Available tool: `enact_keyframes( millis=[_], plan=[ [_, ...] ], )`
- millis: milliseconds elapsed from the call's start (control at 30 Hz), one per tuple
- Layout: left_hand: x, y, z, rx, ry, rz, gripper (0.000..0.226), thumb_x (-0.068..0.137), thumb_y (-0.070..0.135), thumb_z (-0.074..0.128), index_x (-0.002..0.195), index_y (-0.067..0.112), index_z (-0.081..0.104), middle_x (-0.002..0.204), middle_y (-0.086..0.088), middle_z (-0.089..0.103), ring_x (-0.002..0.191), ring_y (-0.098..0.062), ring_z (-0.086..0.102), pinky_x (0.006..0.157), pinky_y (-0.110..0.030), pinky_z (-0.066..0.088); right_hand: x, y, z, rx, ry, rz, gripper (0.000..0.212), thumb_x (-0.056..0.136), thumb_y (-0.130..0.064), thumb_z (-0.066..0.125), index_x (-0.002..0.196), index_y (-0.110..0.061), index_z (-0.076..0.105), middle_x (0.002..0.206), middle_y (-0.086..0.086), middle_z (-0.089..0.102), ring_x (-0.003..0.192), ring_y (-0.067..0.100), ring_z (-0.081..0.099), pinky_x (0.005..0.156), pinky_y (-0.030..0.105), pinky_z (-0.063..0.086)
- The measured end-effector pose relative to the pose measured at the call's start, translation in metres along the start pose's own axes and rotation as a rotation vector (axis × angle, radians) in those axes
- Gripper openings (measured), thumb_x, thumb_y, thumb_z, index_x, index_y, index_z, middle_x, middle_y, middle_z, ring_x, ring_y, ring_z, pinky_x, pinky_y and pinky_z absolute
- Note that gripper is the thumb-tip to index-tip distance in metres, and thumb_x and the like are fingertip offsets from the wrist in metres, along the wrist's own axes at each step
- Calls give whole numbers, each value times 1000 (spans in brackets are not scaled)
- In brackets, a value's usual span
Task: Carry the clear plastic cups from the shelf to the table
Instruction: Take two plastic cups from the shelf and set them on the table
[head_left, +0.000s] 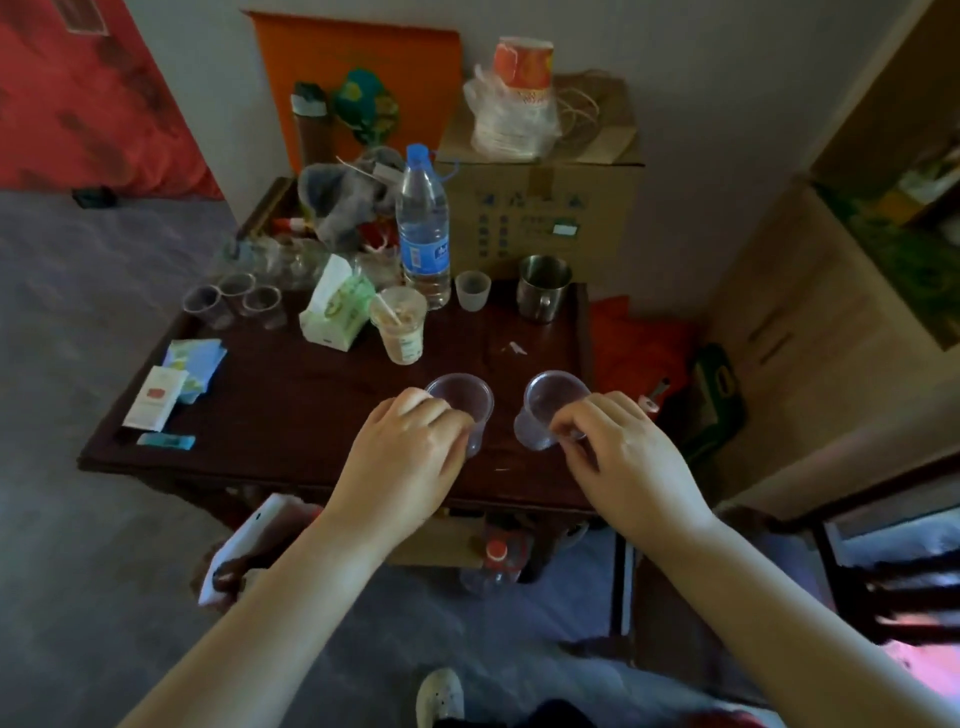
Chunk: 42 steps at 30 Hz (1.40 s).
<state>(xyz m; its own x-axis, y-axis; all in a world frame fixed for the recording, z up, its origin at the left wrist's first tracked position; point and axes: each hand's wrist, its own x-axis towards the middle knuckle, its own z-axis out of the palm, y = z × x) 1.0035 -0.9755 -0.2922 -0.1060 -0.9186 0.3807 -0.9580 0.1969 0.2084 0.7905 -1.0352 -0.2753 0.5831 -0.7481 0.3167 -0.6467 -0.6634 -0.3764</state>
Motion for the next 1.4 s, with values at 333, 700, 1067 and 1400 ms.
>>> enact_keyframes(
  millis=[333, 700, 1067, 1400],
  plan=[
    [51, -29, 83, -3, -38, -46, 19, 82, 17, 54, 95, 16, 67, 84, 2, 65, 90, -19, 56, 81, -33, 45, 65, 85, 56, -4, -132, -37, 16, 83, -1, 58, 97, -7, 65, 94, 7, 66, 93, 26, 59, 67, 42, 53],
    [124, -55, 178, 4, -295, -256, 29, 72, 7, 67, 100, 11, 68, 89, -3, 71, 86, -26, 63, 69, -38, 51, 144, 189, 129, 119, -268, 18, 15, 85, -3, 55, 98, -9, 62, 95, 4, 65, 95, 22, 54, 72, 35, 51],
    [152, -74, 228, 28, -346, -365, 30, 74, 7, 63, 104, 9, 68, 92, -6, 71, 91, -30, 62, 71, -39, 50, 161, 228, 178, 124, -296, -38, 13, 81, 0, 59, 90, -8, 64, 85, 6, 65, 82, 26, 56, 63, 40, 50],
    [149, -75, 234, 31, -344, -346, 33, 75, 13, 64, 108, 13, 65, 103, -5, 69, 96, -24, 60, 73, -37, 50, 160, 232, 177, 135, -252, -42, 16, 79, -5, 63, 93, -11, 63, 92, 2, 64, 93, 21, 56, 74, 33, 49]
  ],
)
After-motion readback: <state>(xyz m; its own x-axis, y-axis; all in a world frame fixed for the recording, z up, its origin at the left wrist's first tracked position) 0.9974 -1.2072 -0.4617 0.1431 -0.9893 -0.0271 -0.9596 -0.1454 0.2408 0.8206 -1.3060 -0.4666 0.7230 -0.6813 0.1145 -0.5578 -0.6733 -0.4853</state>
